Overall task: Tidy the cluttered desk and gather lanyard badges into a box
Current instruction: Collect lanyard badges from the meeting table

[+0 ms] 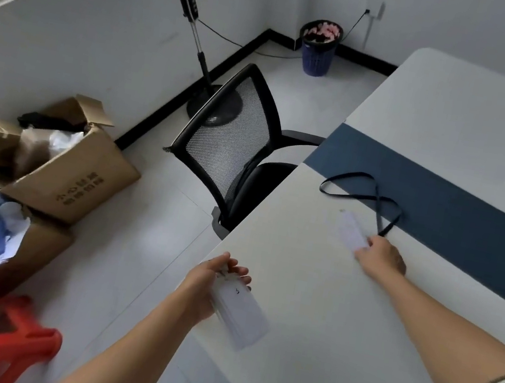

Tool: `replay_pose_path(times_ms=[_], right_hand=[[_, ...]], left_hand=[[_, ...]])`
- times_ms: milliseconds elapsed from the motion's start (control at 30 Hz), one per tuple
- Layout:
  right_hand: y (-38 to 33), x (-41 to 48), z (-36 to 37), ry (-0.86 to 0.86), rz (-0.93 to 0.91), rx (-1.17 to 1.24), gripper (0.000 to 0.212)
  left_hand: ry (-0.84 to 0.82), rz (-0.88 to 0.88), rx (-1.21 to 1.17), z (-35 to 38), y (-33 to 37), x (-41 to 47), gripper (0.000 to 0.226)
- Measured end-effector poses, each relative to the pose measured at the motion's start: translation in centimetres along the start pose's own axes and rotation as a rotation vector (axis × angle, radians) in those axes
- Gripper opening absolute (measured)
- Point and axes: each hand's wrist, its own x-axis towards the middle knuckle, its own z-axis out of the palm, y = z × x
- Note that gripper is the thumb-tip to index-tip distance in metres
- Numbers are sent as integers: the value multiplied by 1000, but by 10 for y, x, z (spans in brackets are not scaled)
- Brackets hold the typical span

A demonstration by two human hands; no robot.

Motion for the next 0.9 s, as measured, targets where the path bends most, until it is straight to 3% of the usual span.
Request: replay_pose_path(times_ms=[167, 233, 333, 500, 733, 900], right_hand=[[-50, -24, -15, -40, -234, 220, 21], [-82, -42, -22, -111, -316, 319, 7], [-133, -77, -20, -226, -402, 436, 18], [-220, -150, 6, -383, -518, 531, 11], [-339, -250, 67, -628, -541, 666, 15], [-385, -280, 106, -716, -506, 585, 14]], left_hand=[[-54, 24, 10, -7, 9, -3, 19], [-65, 40, -1, -18, 16, -7, 21], [-74, 67, -3, -45, 27, -19, 24], [-130, 124, -40, -104, 60, -47, 30], [-266, 213, -186, -217, 135, -89, 43], [-265, 237, -320, -278, 185, -107, 37]])
